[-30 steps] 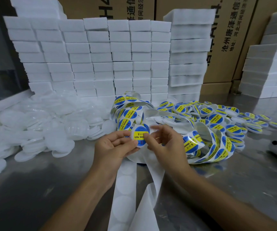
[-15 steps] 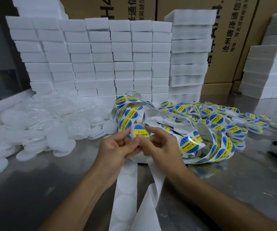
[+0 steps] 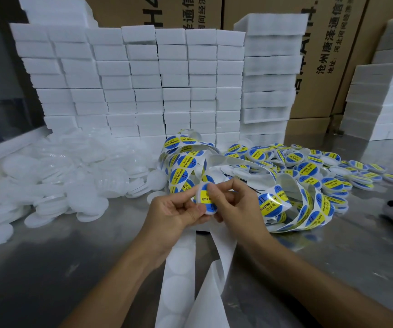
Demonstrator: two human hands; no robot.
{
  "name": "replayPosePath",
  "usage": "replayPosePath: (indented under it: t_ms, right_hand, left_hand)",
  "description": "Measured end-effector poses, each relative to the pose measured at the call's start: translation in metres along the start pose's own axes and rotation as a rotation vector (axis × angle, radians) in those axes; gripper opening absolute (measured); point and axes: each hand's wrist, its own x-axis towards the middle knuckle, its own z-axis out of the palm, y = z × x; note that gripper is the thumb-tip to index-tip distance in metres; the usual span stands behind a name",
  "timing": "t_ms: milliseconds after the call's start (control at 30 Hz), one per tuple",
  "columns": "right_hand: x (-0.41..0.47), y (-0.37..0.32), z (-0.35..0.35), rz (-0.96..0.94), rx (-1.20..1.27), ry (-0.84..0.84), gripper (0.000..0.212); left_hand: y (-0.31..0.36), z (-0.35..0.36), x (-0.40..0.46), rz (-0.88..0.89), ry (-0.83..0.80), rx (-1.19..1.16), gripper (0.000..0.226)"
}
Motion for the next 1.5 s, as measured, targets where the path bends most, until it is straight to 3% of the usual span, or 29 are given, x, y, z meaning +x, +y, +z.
replayPosePath:
  t_ms: [133,267,467,667,767,833,933,1133,1200,1300,1433,1500]
  right_hand:
    - [-0.001,0.001,0.0,-0.013,0.041,-0.114,0.04]
    - [0.002,-0.001,-0.003,0.016,0.08,-0.104,0.015]
    - [0.0,-0.003,-0.006,0.051,0.007,0.035,0.042]
    - [0.0,-0.002,-0.002,0.067,0.079,-0.135,0.015]
    - [-0.004,-0.002,0.001,0.041,0.029,-0.253,0.041]
    - [-0.005,-0.003,0.001,0.029,0.001,-0.262,0.038]
    - [-0.003,-0.005,-0.001,0.063,0.002,-0.191,0.026]
    - [-0.003,-0.003,-0.002,0.075,-0.014,-0.056,0.049]
    - [-0.003,-0.001,-0.002,0.093,0.008,-0.066,0.047]
    - [-0.001,0.003,-0.003,0.057,0.05,-0.108,0.018]
    - [-0.003,0.003,-0.002,-0.01,0.008,-0.218,0.047]
    - [-0.004,0.0,-0.002,-0.009,-0.012,-0.22,0.039]
  left_hand:
    - [0.001,-0.001,0.002,-0.017,0.042,-0.108,0.047]
    - [0.002,-0.006,0.004,-0.082,0.038,-0.158,0.043]
    - [-0.002,-0.005,0.003,-0.117,-0.013,0.006,0.032]
    - [-0.001,-0.011,0.007,-0.102,0.207,-0.026,0.022]
    - [-0.002,-0.011,0.008,-0.06,0.288,0.01,0.016]
    - [-0.003,-0.01,0.007,-0.046,0.304,0.035,0.017]
    - [-0.004,-0.006,0.005,-0.052,0.266,0.073,0.015]
    - [0.003,-0.004,0.005,-0.096,0.136,0.025,0.023]
    - [0.004,-0.003,0.004,-0.111,0.101,0.035,0.025]
    - [0.003,-0.002,0.003,-0.118,0.104,0.021,0.032]
    - [0.003,-0.007,0.003,-0.086,0.16,-0.035,0.034]
    - [0.002,-0.008,0.003,-0.064,0.148,-0.04,0.033]
